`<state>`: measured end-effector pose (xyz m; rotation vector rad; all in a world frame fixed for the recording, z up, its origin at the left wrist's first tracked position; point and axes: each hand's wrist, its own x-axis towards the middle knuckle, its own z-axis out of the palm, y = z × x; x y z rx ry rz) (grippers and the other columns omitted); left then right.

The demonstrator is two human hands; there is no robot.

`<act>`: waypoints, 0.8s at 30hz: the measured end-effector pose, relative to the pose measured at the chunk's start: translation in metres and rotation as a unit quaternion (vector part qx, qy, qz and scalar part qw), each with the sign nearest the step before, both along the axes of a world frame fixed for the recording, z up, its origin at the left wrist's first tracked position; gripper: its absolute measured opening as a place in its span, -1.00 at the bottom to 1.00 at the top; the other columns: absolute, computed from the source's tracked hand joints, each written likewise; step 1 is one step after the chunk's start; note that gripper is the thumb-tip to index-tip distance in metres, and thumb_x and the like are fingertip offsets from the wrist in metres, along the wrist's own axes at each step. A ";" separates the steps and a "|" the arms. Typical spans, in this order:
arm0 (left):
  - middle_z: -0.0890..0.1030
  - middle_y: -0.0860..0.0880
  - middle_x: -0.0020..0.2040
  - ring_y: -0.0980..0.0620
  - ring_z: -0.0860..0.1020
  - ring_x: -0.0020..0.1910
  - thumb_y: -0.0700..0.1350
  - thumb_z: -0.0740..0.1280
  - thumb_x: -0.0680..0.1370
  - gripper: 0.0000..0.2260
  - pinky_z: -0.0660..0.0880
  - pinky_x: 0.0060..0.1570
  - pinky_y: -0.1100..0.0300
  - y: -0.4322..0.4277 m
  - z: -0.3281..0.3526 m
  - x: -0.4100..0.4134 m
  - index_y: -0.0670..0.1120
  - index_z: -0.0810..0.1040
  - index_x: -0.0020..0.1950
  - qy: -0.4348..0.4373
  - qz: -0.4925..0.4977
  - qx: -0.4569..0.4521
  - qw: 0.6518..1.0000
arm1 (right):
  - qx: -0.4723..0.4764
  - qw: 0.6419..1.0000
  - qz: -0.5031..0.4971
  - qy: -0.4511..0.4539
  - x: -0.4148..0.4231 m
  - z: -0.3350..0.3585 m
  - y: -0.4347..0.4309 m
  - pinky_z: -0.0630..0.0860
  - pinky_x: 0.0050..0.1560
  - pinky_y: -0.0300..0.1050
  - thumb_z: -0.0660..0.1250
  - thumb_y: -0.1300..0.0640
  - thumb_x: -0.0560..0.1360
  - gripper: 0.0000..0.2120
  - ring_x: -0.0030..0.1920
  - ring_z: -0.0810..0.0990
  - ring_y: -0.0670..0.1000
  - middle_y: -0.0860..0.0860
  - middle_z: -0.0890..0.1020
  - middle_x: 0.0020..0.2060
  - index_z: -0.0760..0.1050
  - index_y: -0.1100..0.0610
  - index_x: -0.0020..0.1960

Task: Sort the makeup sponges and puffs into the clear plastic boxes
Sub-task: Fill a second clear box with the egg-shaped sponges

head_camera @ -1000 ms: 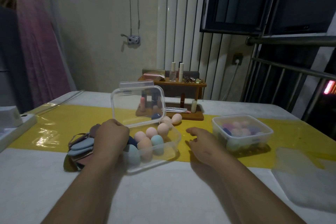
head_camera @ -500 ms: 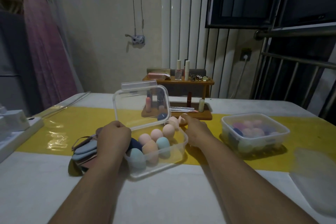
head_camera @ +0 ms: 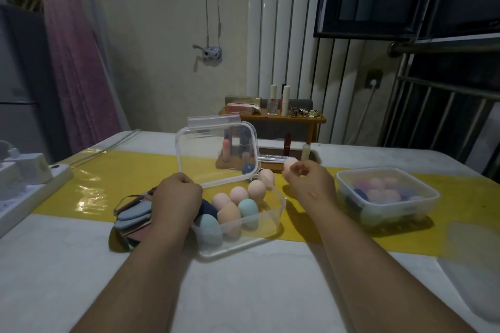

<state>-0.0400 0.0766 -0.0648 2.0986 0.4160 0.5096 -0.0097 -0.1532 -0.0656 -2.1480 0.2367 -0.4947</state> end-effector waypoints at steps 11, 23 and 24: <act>0.53 -0.11 -0.25 -0.12 0.44 -0.22 -0.29 0.22 0.44 -0.88 0.34 -0.30 0.11 -0.001 0.002 -0.002 -0.17 0.54 -0.19 0.002 0.002 0.006 1.000 | 0.076 0.963 0.249 -0.075 -0.030 0.005 0.008 0.48 -0.21 -0.37 0.44 0.21 0.45 -0.80 -0.11 0.58 -0.09 -0.10 0.64 -0.10 0.55 -0.01 0.02; 0.53 -0.11 -0.26 -0.14 0.46 -0.21 -0.29 0.22 0.44 -0.89 0.34 -0.31 0.11 0.000 0.000 0.001 -0.16 0.52 -0.21 0.004 -0.001 0.010 1.000 | -0.041 0.972 0.226 -0.047 -0.028 0.007 0.010 0.41 -0.30 -0.16 0.47 0.18 0.31 -0.79 -0.27 0.47 -0.18 -0.11 0.58 -0.22 0.50 -0.05 -0.16; 0.52 -0.11 -0.25 -0.15 0.46 -0.20 -0.29 0.22 0.44 -0.89 0.33 -0.30 0.11 0.000 0.000 0.001 -0.16 0.52 -0.21 0.003 -0.002 0.011 1.000 | -0.055 0.972 0.223 -0.042 -0.028 0.008 0.011 0.49 -0.27 -0.09 0.47 0.17 0.30 -0.80 -0.23 0.51 -0.13 -0.10 0.61 -0.21 0.51 -0.06 -0.17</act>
